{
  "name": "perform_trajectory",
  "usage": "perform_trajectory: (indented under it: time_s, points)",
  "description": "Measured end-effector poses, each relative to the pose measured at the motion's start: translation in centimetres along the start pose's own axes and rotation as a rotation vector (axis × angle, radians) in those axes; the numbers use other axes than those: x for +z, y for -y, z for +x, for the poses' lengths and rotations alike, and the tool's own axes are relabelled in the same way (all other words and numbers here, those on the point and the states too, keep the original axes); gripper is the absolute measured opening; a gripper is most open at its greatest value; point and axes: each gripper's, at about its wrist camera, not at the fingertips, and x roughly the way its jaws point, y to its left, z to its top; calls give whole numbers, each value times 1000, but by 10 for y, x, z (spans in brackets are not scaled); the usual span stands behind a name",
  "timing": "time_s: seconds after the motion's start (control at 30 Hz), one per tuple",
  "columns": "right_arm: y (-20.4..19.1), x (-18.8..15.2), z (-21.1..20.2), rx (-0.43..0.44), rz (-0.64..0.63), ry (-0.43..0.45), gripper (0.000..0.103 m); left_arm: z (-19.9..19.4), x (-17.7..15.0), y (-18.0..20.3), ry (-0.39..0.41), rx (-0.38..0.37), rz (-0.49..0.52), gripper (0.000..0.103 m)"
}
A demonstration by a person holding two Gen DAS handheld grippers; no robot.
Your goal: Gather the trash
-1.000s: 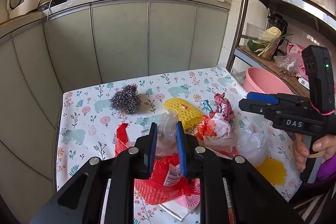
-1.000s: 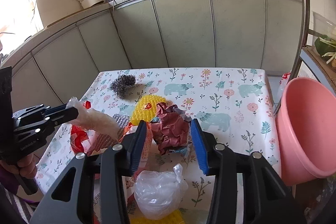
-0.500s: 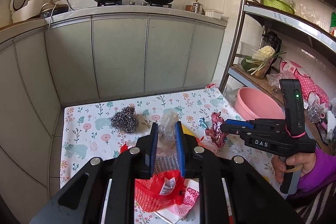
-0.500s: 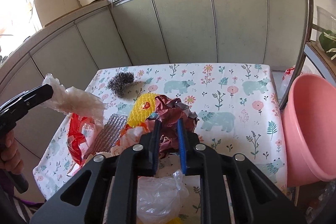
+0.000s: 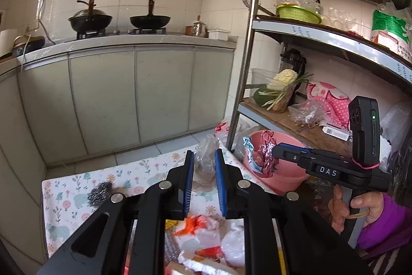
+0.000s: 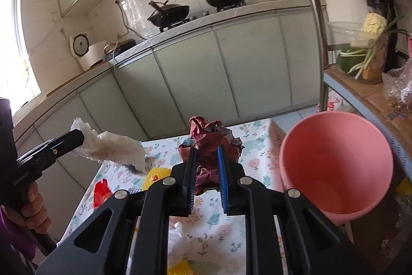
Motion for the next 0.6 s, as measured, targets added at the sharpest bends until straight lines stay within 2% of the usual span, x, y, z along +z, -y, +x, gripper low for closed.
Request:
perform_trajectory:
  time_s: [0.3,0.47,0.6]
  points:
    - [74,-6,-27,-192,125,57,16,58,24,67,-28,-171,90,15]
    - [105,-19,-21,-243,183,39,16,102,27,100,-79,-244,117,16]
    - [121,-32,-12,-260,209,11,16,139,22,117,-143,-277,101,16]
